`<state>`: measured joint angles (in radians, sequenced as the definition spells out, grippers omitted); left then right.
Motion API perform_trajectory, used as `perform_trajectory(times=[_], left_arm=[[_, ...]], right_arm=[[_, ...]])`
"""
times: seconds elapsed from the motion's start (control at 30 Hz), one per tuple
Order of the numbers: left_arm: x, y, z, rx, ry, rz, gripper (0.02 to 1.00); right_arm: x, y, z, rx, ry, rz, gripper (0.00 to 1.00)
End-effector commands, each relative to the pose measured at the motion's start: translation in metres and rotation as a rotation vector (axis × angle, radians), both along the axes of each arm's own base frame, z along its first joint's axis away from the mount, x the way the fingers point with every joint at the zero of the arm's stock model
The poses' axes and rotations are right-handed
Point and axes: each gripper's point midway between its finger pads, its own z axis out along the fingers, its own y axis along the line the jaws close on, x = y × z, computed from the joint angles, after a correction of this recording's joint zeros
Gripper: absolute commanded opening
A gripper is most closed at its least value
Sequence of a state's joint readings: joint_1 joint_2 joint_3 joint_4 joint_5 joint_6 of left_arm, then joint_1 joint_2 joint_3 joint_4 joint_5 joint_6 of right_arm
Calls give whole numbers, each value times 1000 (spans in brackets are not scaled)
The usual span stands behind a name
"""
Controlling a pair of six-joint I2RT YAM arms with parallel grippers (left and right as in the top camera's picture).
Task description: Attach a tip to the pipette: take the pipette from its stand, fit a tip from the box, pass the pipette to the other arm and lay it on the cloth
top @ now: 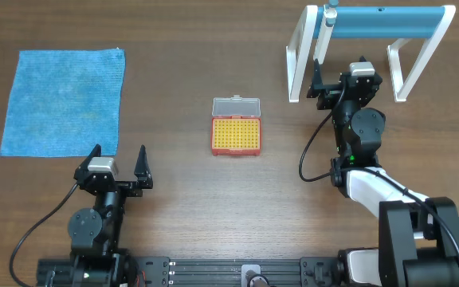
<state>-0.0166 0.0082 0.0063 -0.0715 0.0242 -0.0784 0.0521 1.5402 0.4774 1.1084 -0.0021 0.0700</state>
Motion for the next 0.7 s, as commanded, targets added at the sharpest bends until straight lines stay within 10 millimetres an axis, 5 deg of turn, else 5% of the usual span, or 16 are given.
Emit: perform_trajectory(times=[0.03,0.7], left_arm=[[0,-3,-2,12,6,-15,965],[0,-3,-2,12,6,-15,965]], right_arm=[[10,2,1,8,-5,2,980],[30,-2,-6,7,25,-22,980]])
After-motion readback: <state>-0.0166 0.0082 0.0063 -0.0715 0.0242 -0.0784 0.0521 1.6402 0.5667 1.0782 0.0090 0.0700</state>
